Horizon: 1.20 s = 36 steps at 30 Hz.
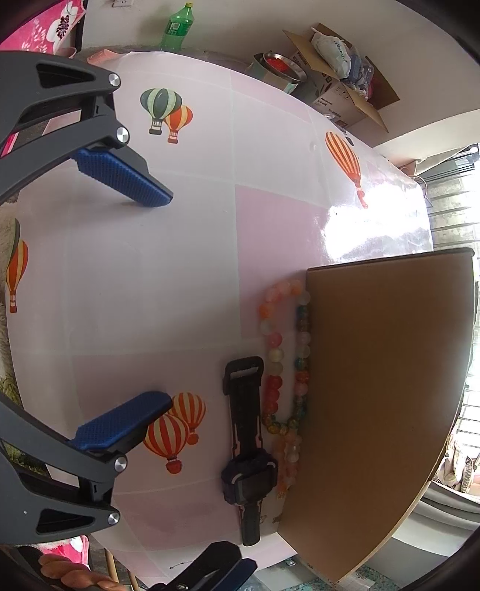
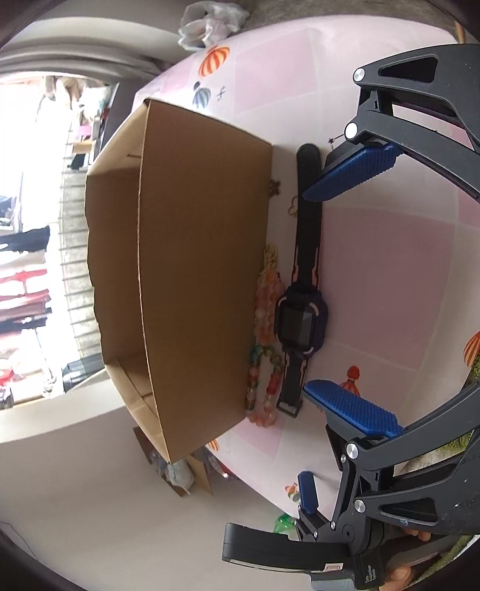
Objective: Organize jewelry
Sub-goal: 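Reach the right gripper to the black smartwatch and close on its face, then close the left gripper on the watch strap while the right gripper opens off the face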
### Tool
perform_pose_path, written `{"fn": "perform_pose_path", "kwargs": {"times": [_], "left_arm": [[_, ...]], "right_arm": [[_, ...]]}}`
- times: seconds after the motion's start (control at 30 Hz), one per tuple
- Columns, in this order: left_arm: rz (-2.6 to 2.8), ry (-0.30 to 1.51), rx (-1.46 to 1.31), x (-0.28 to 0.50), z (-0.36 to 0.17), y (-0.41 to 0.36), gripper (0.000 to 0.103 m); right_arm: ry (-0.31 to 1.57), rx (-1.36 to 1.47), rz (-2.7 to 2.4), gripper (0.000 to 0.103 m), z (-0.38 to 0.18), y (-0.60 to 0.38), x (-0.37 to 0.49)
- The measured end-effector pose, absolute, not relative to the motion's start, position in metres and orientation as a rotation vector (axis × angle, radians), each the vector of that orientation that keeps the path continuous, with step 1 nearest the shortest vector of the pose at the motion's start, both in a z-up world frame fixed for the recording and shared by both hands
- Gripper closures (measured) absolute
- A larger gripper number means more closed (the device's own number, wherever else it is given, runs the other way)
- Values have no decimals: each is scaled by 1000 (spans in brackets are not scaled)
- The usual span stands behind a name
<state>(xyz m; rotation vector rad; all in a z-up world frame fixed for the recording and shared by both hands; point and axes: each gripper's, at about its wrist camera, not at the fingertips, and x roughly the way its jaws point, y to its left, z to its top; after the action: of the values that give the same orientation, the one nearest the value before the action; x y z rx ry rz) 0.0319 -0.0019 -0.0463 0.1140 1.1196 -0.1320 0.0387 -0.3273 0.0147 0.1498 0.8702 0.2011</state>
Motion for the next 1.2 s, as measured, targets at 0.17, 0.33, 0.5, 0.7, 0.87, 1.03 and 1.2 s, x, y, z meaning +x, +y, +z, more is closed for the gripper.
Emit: {"fn": "perform_pose_path", "kwargs": {"times": [0.17, 0.33, 0.5, 0.7, 0.87, 1.03, 1.2], "left_arm": [[-149, 1085, 116, 30, -46, -3, 4], [-230, 1019, 21, 33, -38, 9, 6], [-382, 986, -93, 43, -30, 12, 27], [-504, 1027, -195, 61, -39, 3, 51], [-564, 1069, -275, 71, -43, -2, 61], [-587, 1083, -378, 69, -44, 3, 62], [-699, 1076, -564, 68, -44, 6, 63]], "right_arm": [[912, 91, 290, 26, 12, -307, 57], [966, 95, 320, 39, 4, -298, 71], [1006, 126, 301, 47, -4, -299, 78], [1028, 145, 286, 54, -9, -301, 81], [1035, 147, 285, 56, -10, -308, 79], [1034, 185, 293, 56, -11, -317, 76], [1026, 186, 297, 56, -9, -323, 69]]}}
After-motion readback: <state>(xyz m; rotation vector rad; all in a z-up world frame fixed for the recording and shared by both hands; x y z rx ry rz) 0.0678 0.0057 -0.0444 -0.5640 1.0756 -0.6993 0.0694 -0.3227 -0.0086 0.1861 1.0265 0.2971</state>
